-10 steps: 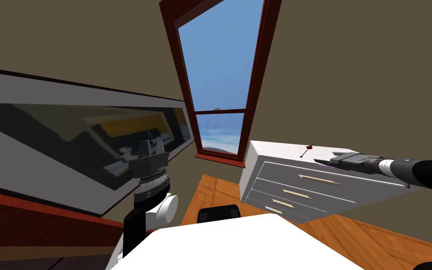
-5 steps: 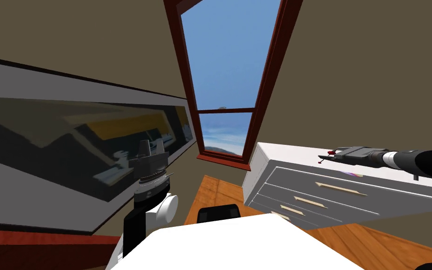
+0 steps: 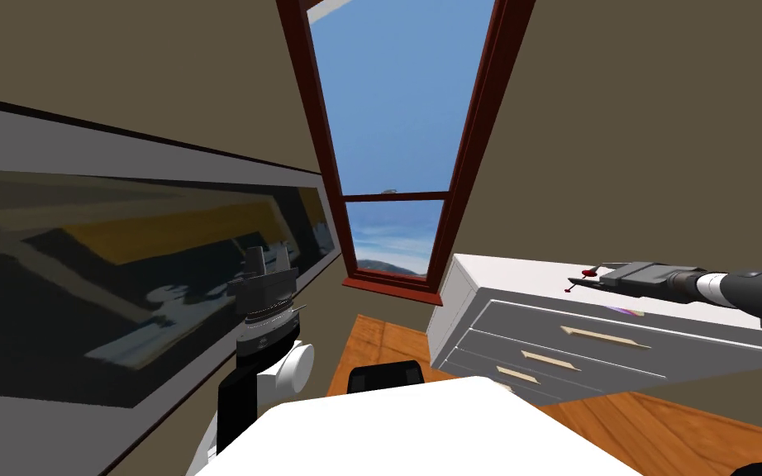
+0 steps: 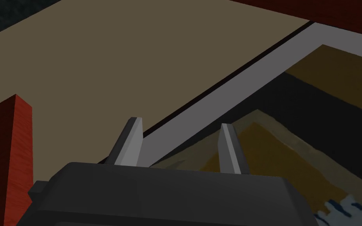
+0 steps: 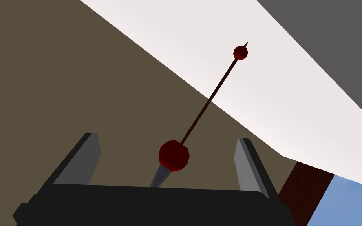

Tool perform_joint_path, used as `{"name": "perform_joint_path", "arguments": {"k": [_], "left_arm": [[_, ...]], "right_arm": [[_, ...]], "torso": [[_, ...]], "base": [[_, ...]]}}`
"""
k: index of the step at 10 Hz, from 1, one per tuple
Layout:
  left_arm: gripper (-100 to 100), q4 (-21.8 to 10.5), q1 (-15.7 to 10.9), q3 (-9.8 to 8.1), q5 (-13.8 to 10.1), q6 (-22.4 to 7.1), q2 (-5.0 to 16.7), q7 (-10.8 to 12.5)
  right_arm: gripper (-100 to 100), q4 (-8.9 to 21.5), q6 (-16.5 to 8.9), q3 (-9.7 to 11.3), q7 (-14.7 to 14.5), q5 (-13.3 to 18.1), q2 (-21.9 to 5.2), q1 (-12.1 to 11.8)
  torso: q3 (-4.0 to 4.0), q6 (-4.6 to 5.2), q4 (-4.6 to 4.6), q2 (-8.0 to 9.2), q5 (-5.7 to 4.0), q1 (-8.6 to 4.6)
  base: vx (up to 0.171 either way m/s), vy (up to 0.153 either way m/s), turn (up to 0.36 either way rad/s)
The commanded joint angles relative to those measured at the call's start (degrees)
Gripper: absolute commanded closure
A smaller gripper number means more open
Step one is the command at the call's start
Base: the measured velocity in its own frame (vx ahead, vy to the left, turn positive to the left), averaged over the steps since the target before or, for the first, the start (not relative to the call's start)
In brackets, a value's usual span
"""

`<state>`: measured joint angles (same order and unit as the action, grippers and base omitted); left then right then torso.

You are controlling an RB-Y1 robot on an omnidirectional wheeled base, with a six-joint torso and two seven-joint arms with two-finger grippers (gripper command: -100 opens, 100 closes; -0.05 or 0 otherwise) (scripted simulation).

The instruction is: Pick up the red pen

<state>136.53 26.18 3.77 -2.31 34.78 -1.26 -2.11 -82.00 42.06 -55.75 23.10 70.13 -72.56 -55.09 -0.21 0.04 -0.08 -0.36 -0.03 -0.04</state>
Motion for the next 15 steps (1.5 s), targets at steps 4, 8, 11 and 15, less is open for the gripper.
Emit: {"name": "perform_joint_path", "arguments": {"k": [4, 8, 11, 15], "left_arm": [[0, 0.0, 0.0, 0.00, 0.0, 0.0, 0.0, 0.0], [0, 0.0, 0.0, 0.00, 0.0, 0.0, 0.0, 0.0], [0, 0.0, 0.0, 0.00, 0.0, 0.0, 0.0, 0.0], [0, 0.0, 0.0, 0.00, 0.0, 0.0, 0.0, 0.0]], "right_arm": [[-100, 1.8, 5.9, -2.0, -7.3, -2.4, 3.4, 1.7], [-100, 2.6, 9.1, -3.2, -12.1, -3.8, 5.4, 2.6], [-100, 3.5, 11.3, -4.0, -14.8, -4.7, 6.7, 3.4], [100, 3.6, 11.6, -4.0, -15.0, -4.9, 6.9, 3.5]], "torso": [[0.02, -0.01, 0.01, 0.05, -0.01, -0.04], [0.00, -0.01, 0.00, -0.01, -0.01, -0.06], [-0.03, -0.02, -0.01, -0.05, 0.00, 0.01], [0.18, -0.10, 0.02, 0.37, 0.00, -0.08]], "base": [[0.140, 0.007, -0.123], [0.125, 0.015, -0.093], [0.116, 0.020, -0.095], [0.004, 0.001, 0.000]]}}
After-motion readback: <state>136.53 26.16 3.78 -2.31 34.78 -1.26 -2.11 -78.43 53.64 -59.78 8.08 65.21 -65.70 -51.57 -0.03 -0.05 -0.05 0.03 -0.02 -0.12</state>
